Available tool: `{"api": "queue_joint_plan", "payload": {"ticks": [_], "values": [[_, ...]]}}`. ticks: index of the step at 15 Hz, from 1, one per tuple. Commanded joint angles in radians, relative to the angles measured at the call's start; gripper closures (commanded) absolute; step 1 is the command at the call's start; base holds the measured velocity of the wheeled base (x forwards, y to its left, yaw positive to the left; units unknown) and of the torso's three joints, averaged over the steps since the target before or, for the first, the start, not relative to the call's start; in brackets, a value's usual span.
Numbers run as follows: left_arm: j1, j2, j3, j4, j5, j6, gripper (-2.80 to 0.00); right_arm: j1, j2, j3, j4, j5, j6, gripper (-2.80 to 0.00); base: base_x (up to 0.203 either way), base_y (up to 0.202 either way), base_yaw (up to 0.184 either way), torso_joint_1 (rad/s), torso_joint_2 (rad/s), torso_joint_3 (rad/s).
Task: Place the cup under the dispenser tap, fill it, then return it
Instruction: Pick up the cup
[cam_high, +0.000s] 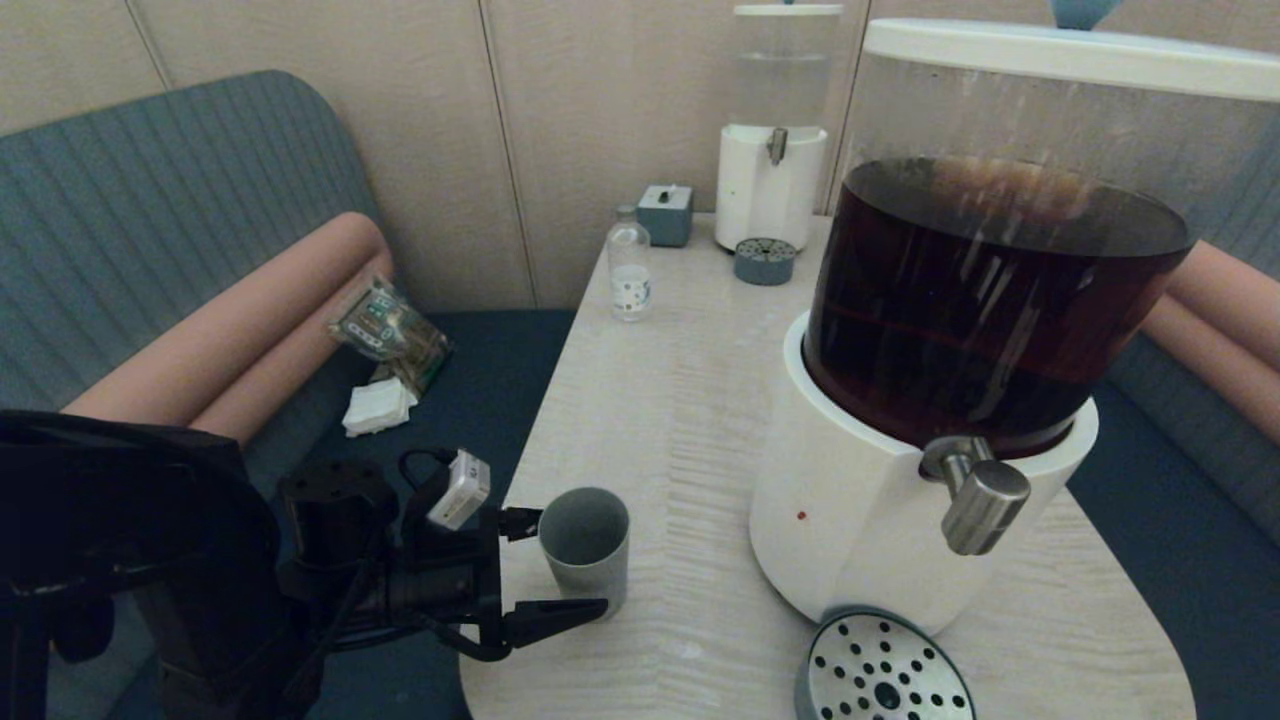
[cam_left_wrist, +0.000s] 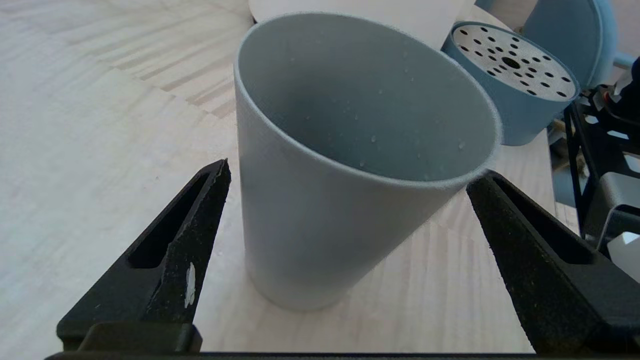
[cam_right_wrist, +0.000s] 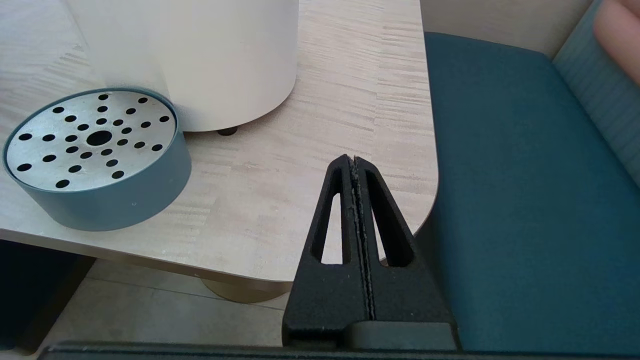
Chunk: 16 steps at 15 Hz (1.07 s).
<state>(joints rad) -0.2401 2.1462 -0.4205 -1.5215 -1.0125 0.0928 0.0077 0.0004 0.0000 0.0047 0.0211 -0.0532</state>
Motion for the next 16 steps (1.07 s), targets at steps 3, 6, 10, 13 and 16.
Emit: {"api": "queue_joint_plan", "payload": {"ticks": [3,6,10,13,16], "values": [[-0.014,0.031,-0.040,-0.009,0.007,-0.008,-2.80,0.001,-0.007,0.009,0.000,0.000,0.000,0.00,0.000,0.000,0.000,0.000,0.00,0.000],[-0.024,0.047,-0.057,-0.009,0.034,-0.008,-2.80,0.000,-0.007,0.009,0.000,0.000,0.000,0.00,0.000,0.000,0.000,0.000,0.00,0.000],[-0.027,0.049,-0.067,-0.009,0.045,-0.008,-2.80,0.001,-0.007,0.009,0.000,0.000,0.000,0.00,0.000,0.000,0.000,0.000,0.00,0.000],[-0.028,0.041,-0.066,-0.009,0.066,-0.010,0.00,0.001,-0.007,0.009,0.000,0.000,0.000,0.00,0.000,0.000,0.000,0.000,0.00,0.000],[-0.034,0.037,-0.052,-0.009,0.068,-0.016,0.00,0.000,-0.007,0.009,0.000,0.000,0.000,0.00,0.000,0.000,0.000,0.000,0.00,0.000]]}}
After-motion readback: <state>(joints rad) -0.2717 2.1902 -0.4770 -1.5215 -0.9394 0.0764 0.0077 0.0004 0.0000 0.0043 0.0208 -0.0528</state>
